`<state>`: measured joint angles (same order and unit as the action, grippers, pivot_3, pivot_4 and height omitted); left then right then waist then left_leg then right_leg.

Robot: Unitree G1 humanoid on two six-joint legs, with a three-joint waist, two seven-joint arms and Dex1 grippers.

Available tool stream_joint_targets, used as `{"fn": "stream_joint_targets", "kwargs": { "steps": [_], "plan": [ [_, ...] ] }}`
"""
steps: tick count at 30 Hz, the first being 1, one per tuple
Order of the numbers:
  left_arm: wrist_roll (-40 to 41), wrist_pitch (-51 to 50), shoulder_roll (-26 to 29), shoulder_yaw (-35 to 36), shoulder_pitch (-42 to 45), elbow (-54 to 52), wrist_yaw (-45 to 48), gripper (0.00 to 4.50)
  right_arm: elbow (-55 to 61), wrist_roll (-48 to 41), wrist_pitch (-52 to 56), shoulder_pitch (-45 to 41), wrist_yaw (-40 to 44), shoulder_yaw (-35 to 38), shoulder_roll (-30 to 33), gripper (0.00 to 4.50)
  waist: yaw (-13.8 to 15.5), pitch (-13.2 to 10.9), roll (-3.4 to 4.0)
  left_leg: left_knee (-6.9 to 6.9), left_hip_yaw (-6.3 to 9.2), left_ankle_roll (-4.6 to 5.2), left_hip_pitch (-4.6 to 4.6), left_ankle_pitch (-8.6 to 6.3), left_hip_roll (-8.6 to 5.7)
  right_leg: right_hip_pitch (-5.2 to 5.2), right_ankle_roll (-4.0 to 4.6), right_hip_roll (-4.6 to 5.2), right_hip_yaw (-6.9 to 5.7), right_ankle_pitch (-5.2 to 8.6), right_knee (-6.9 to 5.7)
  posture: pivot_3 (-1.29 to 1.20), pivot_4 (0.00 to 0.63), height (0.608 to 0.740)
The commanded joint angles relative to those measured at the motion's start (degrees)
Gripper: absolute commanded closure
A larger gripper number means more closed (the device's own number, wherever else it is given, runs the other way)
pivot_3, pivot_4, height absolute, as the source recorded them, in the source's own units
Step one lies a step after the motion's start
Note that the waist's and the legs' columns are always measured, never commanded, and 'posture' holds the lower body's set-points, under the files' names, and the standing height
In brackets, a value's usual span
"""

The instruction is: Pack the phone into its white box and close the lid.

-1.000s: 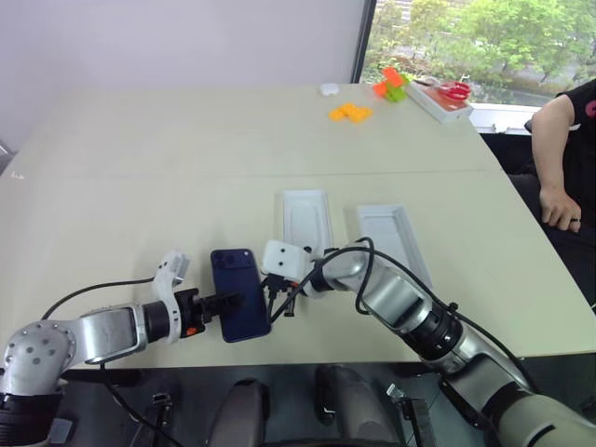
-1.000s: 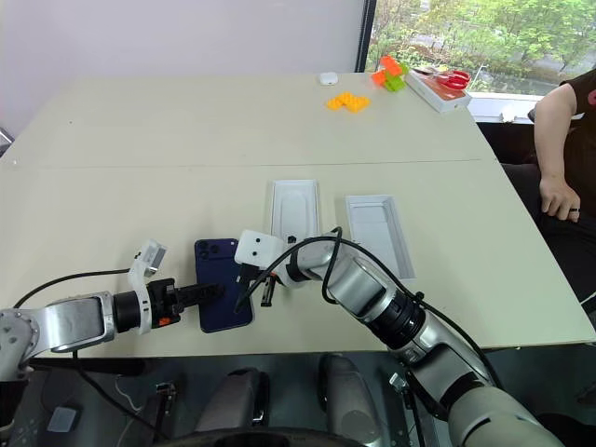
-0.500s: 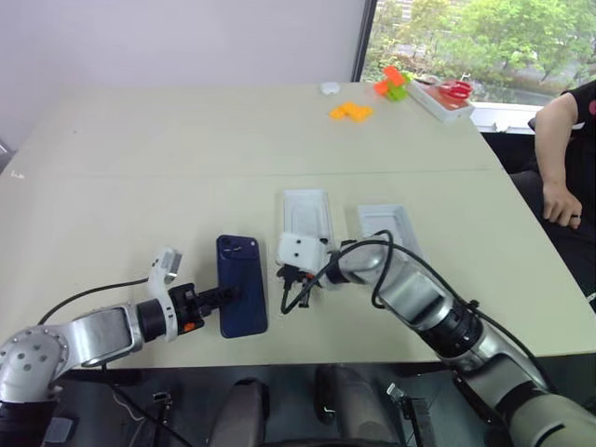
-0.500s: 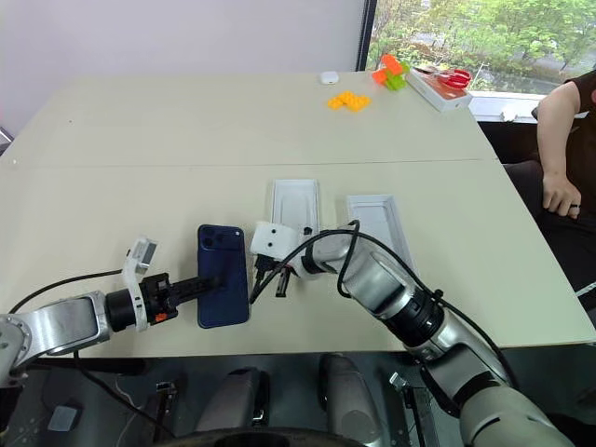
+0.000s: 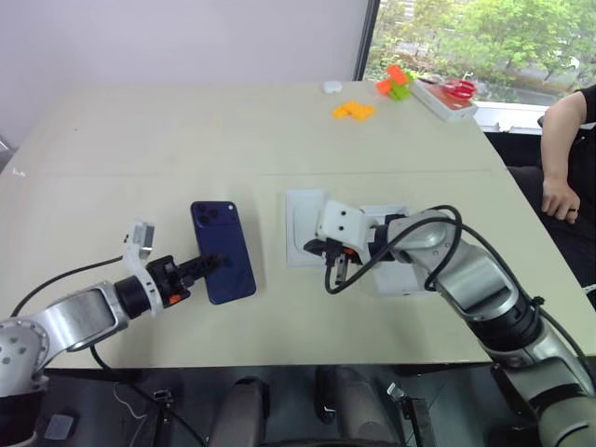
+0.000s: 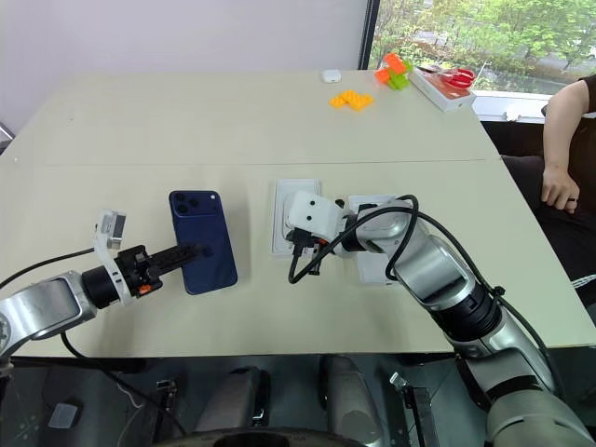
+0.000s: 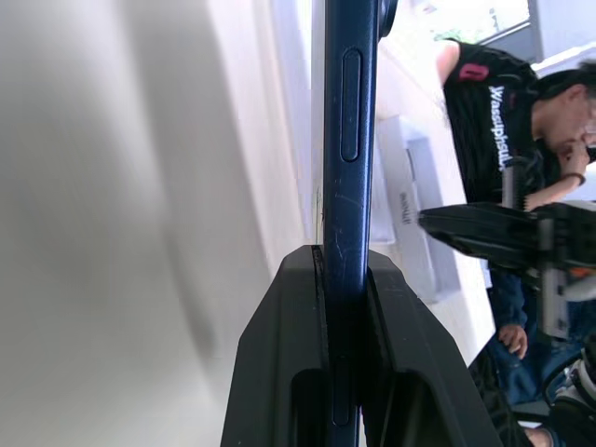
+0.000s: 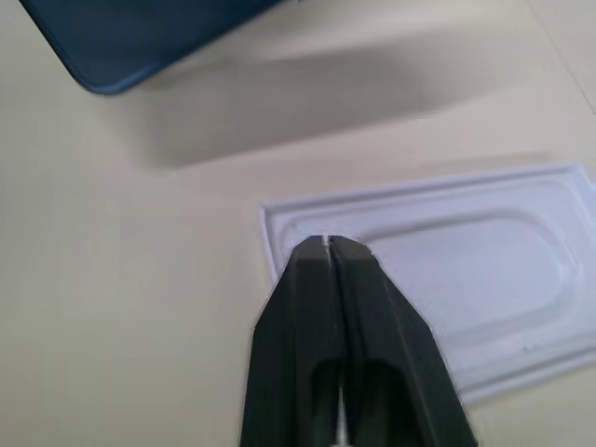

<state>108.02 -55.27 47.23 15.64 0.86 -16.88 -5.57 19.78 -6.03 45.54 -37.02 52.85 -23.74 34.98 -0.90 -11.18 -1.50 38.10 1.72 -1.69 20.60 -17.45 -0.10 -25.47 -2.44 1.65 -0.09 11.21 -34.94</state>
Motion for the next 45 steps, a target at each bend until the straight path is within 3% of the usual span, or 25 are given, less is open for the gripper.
{"fn": "stream_joint_targets", "kwargs": {
  "steps": [1, 3, 10, 13, 15, 16, 17, 23, 31, 36, 39, 44, 45],
  "plan": [
    [0.28, 0.36, 0.05, -0.51, 1.44, -0.76, 0.63, 4.5, -0.63, 1.05, -4.6, -0.07, 1.73, -0.58, 1.87, 2.66, -0.06, -0.01, 0.01, -0.02, 0.0, 0.0, 0.0, 0.0, 0.0, -0.01, 0.0, 0.0, 0.01, 0.0, 0.0, 0.0, 0.15, 0.734],
    [0.2, 0.45, 0.03, -0.82, 1.63, -0.65, 0.68, 4.5, -1.37, 2.06, -7.04, 0.99, 2.65, -1.95, 2.86, 1.7, 0.0, -0.02, 0.0, -0.04, 0.0, 0.01, 0.01, -0.01, 0.0, -0.01, -0.03, 0.0, 0.01, 0.01, 0.0, 0.0, 0.15, 0.734],
    [0.13, 0.66, -0.31, -1.09, 1.52, -1.04, 0.34, 4.5, -5.63, 4.38, -10.04, 2.8, 1.73, -3.17, 1.82, 1.7, 0.06, -0.05, -0.01, -0.04, -0.01, 0.02, 0.0, -0.01, 0.0, -0.01, -0.05, 0.01, 0.02, 0.03, 0.0, 0.0, 0.15, 0.734],
    [0.16, 0.67, -0.3, -0.96, 1.3, -1.12, 0.19, 4.5, -6.25, 5.83, -11.63, 3.63, 1.99, -3.85, 2.2, 2.56, 0.09, -0.05, -0.01, -0.04, 0.0, 0.02, 0.0, -0.01, 0.0, -0.01, -0.05, 0.0, 0.01, 0.03, 0.0, 0.0, 0.15, 0.734],
    [0.2, 0.68, -0.27, -0.81, 1.17, -1.08, 0.16, 4.5, -6.19, 6.27, -12.09, 4.1, 2.28, -3.86, 2.34, 3.46, 0.04, -0.05, -0.01, -0.04, 0.0, 0.02, 0.01, -0.01, 0.0, -0.01, -0.05, 0.0, 0.01, 0.03, 0.0, 0.0, 0.15, 0.734],
    [0.24, 0.7, -0.26, -0.76, 1.18, -1.0, 0.12, 4.5, -5.69, 6.34, -12.29, 4.46, 2.63, -3.82, 2.64, 4.14, 0.05, -0.05, -0.01, -0.04, 0.0, 0.02, 0.01, -0.01, 0.0, -0.01, -0.05, 0.0, 0.02, 0.03, 0.0, 0.0, 0.15, 0.734],
    [0.22, 0.71, -0.26, -0.73, 1.2, -0.94, 0.09, 4.5, -5.17, 6.43, -12.56, 4.78, 2.95, -3.8, 2.93, 4.48, 0.08, -0.05, -0.02, -0.04, 0.0, 0.02, 0.01, -0.01, 0.0, -0.01, -0.05, 0.0, 0.02, 0.03, 0.0, 0.0, 0.15, 0.734],
    [0.83, 1.17, -0.64, -0.54, 1.7, -0.48, -0.27, 4.5, -0.82, 6.1, -13.33, 6.63, 4.87, -2.81, 4.76, 4.48, 0.16, -0.05, -0.02, -0.04, 0.01, 0.02, 0.0, -0.01, -0.01, 0.0, -0.05, 0.02, 0.02, 0.03, 0.0, 0.0, 0.15, 0.734],
    [2.6, 1.44, -0.48, -0.93, 3.13, -1.48, -1.09, 4.5, 15.54, 1.4, -11.42, 16.81, 10.13, 0.26, 13.9, 4.48, 0.26, -0.14, -0.06, -0.04, 0.01, 0.01, 0.03, -0.02, 0.01, 0.01, -0.18, 0.12, 0.01, 0.11, 0.01, 0.0, 0.15, 0.734],
    [4.27, 2.31, -1.74, -3.49, 4.85, -2.85, -2.88, 4.5, 17.08, 0.31, -8.18, 18.56, 9.18, 0.15, 13.18, 4.48, 0.25, -0.17, -0.11, -0.04, -0.02, 0.0, -0.05, -0.02, 0.01, 0.05, -0.18, 0.13, 0.02, 0.11, 0.02, 0.0, 0.15, 0.734],
    [4.97, 2.8, -3.49, -5.02, 5.95, -3.74, -4.36, 4.5, 17.68, 0.2, -7.93, 18.42, 8.75, -0.08, 12.66, 3.49, 0.29, -0.19, -0.13, -0.03, 0.0, 0.0, -0.06, -0.02, 0.02, 0.06, -0.18, 0.12, 0.0, 0.11, 0.01, 0.0, 0.15, 0.734],
    [4.98, 2.81, -6.29, -7.14, 6.9, -5.22, -6.4, 4.5, 17.82, 0.43, -8.32, 18.16, 6.72, 1.19, 12.56, 1.01, 0.29, -0.2, -0.13, -0.03, 0.0, 0.0, -0.01, -0.02, -0.03, 0.06, -0.17, 0.12, 0.02, 0.11, 0.02, 0.0, 0.15, 0.734],
    [4.98, 3.48, -8.87, -8.1, 7.68, -5.68, -7.77, 4.5, 17.94, -1.08, -8.3, 18.21, 7.28, 2.93, 13.04, 1.01, 0.34, -0.2, -0.12, -0.03, -0.01, 0.0, -0.01, -0.02, -0.03, 0.05, -0.17, 0.14, 0.03, 0.1, 0.02, 0.0, 0.15, 0.734]
  ]
}}
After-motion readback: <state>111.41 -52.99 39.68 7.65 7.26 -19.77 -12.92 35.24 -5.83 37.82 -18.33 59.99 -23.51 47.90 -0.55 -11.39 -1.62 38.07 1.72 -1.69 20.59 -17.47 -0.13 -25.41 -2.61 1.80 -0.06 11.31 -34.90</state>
